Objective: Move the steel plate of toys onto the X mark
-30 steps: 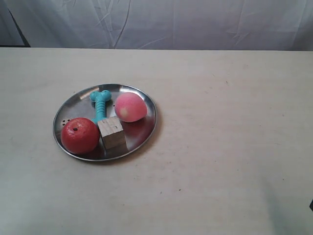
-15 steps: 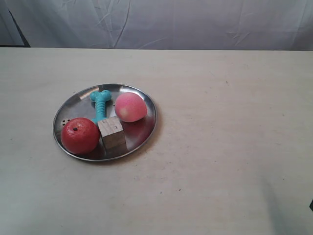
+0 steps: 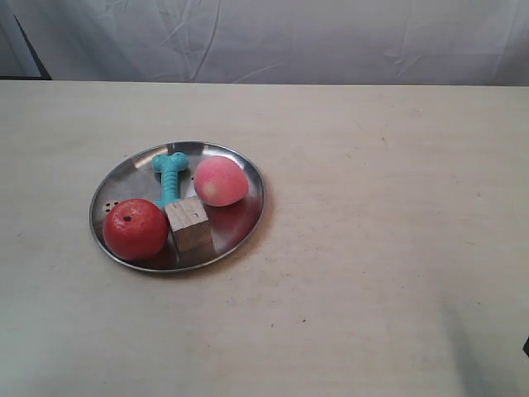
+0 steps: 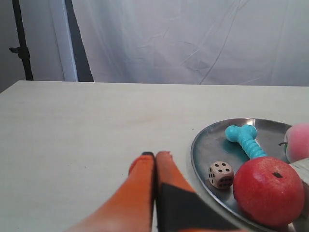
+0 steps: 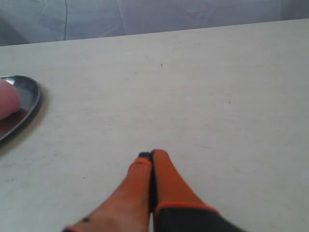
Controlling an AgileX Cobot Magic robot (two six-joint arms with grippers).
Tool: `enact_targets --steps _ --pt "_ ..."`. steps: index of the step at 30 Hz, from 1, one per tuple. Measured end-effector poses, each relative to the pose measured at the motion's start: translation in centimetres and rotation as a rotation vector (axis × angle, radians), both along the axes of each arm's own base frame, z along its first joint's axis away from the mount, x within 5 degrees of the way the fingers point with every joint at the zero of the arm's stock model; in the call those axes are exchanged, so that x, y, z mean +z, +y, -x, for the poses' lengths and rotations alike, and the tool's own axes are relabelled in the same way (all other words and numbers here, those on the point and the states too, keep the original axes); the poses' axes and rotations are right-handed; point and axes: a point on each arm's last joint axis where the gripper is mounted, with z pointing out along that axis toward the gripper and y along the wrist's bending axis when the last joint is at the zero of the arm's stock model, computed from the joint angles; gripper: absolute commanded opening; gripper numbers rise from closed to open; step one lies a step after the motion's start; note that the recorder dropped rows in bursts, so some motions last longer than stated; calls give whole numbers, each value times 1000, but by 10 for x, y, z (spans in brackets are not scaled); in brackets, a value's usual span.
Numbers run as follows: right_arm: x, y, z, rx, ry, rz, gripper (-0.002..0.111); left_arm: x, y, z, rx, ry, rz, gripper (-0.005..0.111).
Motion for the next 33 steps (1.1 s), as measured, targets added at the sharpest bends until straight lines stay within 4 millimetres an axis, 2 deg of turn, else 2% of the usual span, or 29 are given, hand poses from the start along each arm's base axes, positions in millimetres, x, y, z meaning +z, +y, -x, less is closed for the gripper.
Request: enact_targets --steps 33 --pt "0 0 0 0 0 0 -1 0 -1 0 -25 0 0 0"
